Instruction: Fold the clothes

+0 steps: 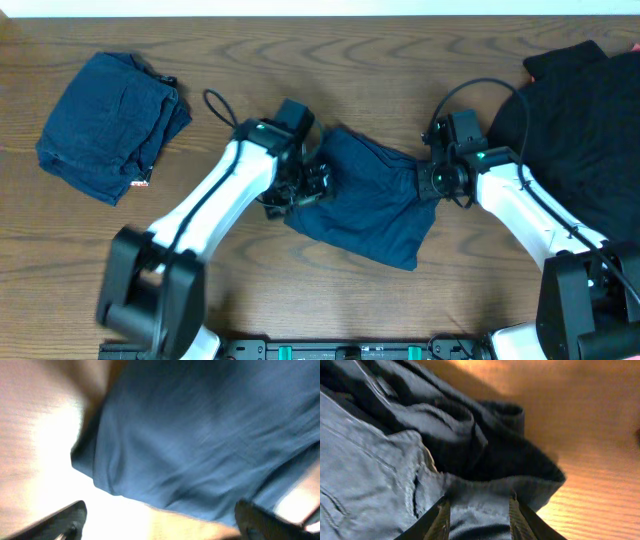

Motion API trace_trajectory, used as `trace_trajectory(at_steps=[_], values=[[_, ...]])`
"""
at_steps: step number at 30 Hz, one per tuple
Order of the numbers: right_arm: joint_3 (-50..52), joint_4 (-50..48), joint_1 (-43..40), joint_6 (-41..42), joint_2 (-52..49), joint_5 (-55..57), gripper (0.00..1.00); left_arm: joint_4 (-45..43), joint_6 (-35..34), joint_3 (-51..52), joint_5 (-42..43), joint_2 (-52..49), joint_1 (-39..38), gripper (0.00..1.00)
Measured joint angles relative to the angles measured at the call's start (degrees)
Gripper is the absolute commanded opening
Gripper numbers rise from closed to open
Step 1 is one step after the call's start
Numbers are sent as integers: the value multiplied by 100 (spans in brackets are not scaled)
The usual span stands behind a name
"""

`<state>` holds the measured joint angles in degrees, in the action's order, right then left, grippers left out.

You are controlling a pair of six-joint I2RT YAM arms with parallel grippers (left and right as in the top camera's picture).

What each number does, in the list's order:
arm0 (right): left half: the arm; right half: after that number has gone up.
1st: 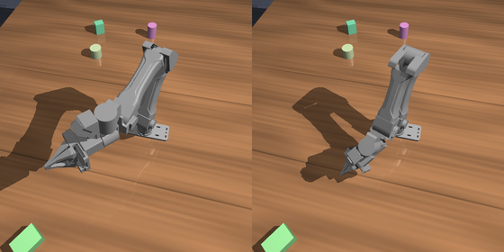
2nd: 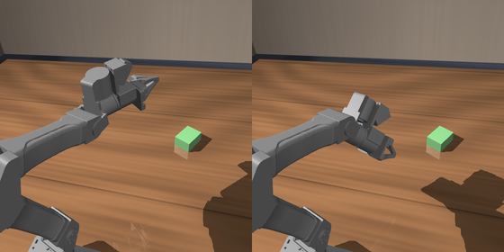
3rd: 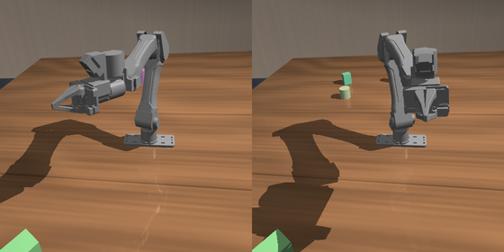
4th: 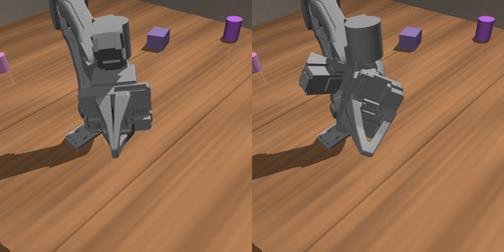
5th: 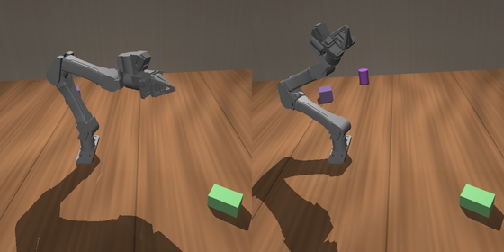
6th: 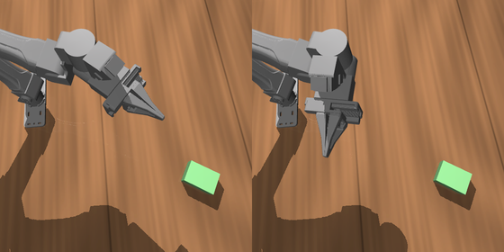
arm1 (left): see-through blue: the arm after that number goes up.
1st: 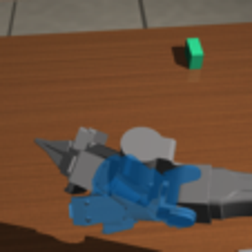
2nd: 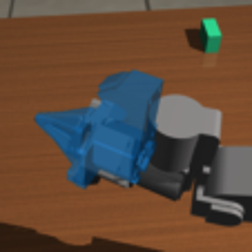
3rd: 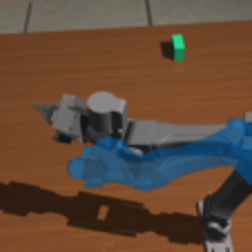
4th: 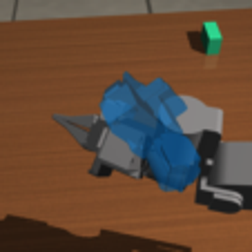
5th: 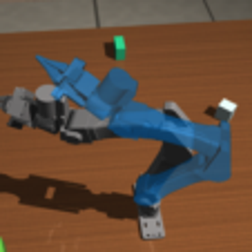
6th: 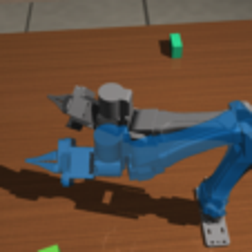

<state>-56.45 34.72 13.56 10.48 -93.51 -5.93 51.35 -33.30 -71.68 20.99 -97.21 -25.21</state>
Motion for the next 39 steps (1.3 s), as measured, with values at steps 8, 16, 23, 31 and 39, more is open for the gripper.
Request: trace_trajectory(at_steps=[8,16,23,31,39], values=[[-177,240,2,-42,0,44,46,-1397,1646,-31,-748,234,116,98],[-179,299,2,-46,-2,44,50,-2055,2544,-31,-573,-885,533,98],[-179,299,2,-46,-2,44,50,-2225,2820,-63,420,-1589,560,98],[-179,339,2,-46,-2,48,50,-2293,2979,-289,1727,-2002,337,57],[-179,385,0,-46,-2,55,51,-2243,3032,-210,2267,-2319,227,6]])
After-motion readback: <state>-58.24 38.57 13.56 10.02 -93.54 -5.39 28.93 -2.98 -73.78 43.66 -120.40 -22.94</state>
